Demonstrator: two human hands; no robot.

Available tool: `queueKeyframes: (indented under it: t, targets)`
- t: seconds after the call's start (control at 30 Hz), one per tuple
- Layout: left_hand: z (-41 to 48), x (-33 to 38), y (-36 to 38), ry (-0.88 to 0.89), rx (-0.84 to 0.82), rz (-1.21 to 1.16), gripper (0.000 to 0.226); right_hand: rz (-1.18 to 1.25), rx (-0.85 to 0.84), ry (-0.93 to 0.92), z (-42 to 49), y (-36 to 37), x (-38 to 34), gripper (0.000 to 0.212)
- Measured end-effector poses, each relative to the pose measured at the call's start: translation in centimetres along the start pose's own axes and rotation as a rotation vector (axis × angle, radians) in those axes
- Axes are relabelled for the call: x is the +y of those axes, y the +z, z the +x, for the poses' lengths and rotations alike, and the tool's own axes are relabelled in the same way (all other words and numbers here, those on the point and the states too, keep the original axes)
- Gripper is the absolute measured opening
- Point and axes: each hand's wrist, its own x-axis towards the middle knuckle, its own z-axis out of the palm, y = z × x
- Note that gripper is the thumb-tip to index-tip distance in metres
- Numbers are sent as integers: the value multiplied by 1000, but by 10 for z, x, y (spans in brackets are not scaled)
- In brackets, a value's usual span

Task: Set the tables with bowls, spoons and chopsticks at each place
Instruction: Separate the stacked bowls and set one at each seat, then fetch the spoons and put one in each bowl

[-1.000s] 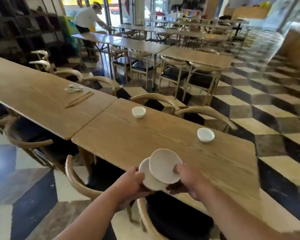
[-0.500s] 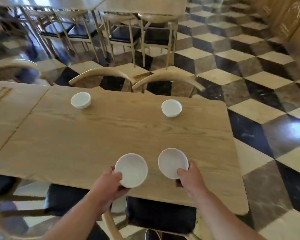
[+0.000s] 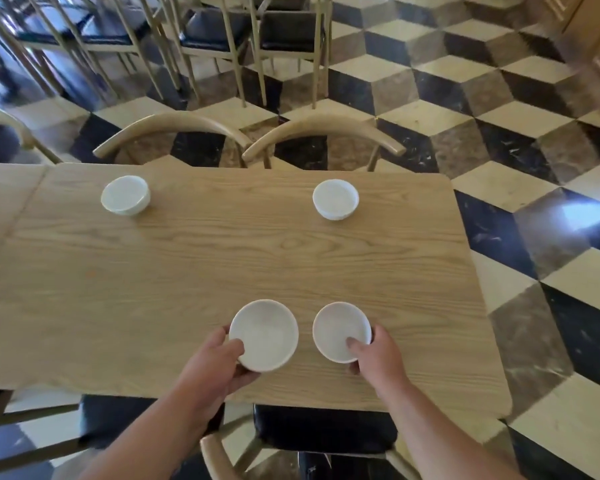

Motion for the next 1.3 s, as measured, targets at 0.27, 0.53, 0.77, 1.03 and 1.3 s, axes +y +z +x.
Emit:
queueKeyframes:
  t: [0.27, 0.53, 0.77, 1.03, 1.3]
  targets:
    - [-2, 27, -52, 27, -145, -63, 49, -218, 143, -318, -75, 34, -73, 23]
    - [19, 65, -195, 60, -210, -87, 33, 56, -225, -225, -138, 218, -153, 29]
    - [73, 61, -339, 81, -111, -153, 27, 150, -268, -111, -149, 379, -171, 26]
    - [117, 35, -404, 93, -26, -115, 32, 53, -250, -72, -145, 459, -164, 25]
    - [121, 31, -404, 76, -5, -44, 35, 36, -236, -29, -136, 464, -153, 28]
